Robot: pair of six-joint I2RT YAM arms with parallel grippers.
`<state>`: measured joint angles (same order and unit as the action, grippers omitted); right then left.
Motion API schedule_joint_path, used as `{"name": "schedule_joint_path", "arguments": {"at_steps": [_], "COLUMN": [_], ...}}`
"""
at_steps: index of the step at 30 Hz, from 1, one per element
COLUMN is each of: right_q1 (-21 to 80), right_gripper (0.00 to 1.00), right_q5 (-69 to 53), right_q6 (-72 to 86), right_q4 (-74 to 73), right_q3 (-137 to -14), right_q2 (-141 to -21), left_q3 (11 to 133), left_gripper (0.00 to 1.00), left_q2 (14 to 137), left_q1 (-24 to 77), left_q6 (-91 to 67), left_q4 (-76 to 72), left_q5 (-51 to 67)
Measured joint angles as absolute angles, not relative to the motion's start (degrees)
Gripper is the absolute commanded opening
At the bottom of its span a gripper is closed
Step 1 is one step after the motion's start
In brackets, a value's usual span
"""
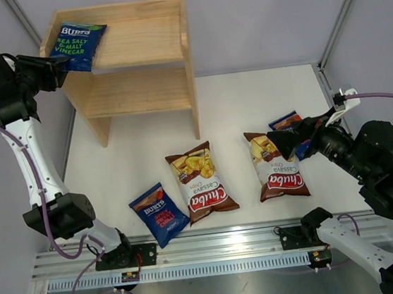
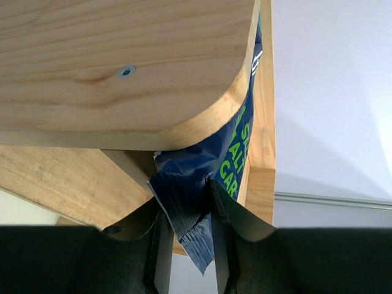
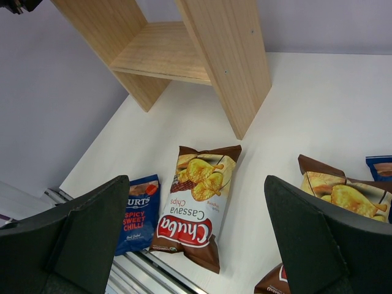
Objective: Place and organize the chips bags onto the shelf
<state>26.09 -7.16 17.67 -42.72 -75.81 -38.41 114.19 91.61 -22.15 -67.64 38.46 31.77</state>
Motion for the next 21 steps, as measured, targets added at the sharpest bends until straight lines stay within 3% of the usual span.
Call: {"name": "schedule_joint_path", "arguments": {"at_steps": [3, 21], "right_q1": [26.09, 26.09], "right_gripper": [0.99, 1.0], "right_q5": [-7.16, -7.16], "right_q6": [17.67, 17.69], "right_q4": [-42.7, -42.7], "right_q3": [-75.75, -75.29], "right_q2": [-38.41, -38.15], "left_q3": [113.36, 110.5], "left_gripper": [0.34, 0.33], "left_q2": [91.48, 91.2], "left_q1": [-22.31, -21.1], "left_q6": [-68.66, -74.02], "left_q4": [37.28, 32.23], "left_q5": [32.08, 31.86]}}
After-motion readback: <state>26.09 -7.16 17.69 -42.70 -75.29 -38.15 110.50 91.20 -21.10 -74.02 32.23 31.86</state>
